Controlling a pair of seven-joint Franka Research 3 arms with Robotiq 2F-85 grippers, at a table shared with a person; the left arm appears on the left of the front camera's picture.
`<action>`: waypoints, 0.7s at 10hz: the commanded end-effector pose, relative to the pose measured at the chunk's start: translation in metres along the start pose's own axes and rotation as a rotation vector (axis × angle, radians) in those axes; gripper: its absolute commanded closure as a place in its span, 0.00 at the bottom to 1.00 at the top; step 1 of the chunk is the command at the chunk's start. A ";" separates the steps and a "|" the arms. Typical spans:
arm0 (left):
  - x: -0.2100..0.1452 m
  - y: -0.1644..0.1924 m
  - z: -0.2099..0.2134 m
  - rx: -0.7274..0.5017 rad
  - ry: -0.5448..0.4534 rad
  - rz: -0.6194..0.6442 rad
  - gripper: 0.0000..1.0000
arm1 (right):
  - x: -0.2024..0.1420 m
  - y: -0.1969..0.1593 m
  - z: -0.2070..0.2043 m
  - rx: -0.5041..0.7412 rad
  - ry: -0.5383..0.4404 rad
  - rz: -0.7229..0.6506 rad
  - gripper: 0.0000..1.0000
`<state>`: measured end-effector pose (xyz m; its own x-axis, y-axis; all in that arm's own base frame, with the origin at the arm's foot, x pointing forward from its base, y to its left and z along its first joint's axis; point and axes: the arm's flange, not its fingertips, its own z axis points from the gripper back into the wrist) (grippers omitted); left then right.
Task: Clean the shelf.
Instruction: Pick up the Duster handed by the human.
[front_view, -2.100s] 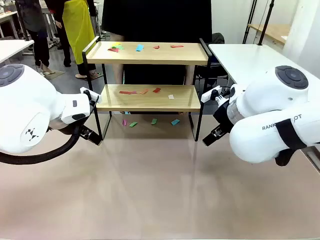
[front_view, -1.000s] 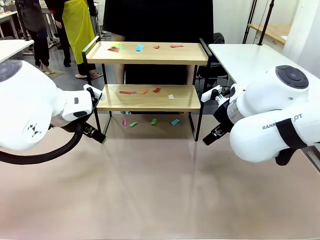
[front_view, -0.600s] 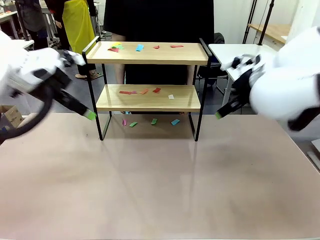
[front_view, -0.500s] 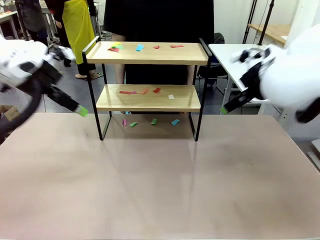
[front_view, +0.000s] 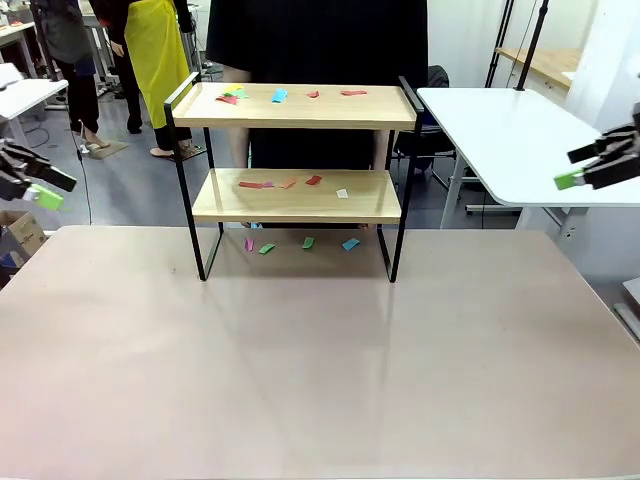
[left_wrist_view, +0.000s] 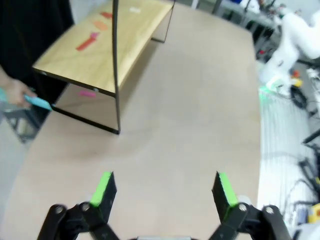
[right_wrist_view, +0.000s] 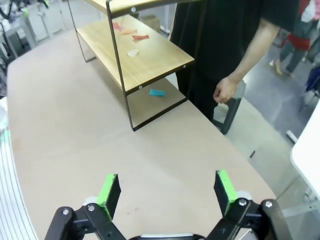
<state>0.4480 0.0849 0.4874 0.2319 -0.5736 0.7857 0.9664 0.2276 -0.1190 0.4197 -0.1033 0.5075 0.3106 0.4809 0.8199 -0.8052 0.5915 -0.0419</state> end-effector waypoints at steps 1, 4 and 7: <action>-0.012 0.038 -0.013 -0.033 -0.044 -0.054 0.00 | -0.020 -0.039 -0.026 0.058 -0.086 -0.007 0.00; -0.017 0.017 -0.003 -0.017 -0.034 -0.031 0.00 | -0.017 -0.015 -0.002 0.014 -0.042 -0.006 0.00; -0.023 0.028 -0.007 -0.004 -0.040 -0.042 0.00 | -0.024 -0.021 -0.010 0.028 -0.047 -0.036 0.00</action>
<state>0.4668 0.0987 0.4684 0.1863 -0.5554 0.8104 0.9760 0.1996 -0.0876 0.4302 -0.1165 0.4880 0.3361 0.4414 0.8320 -0.8035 0.5952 0.0088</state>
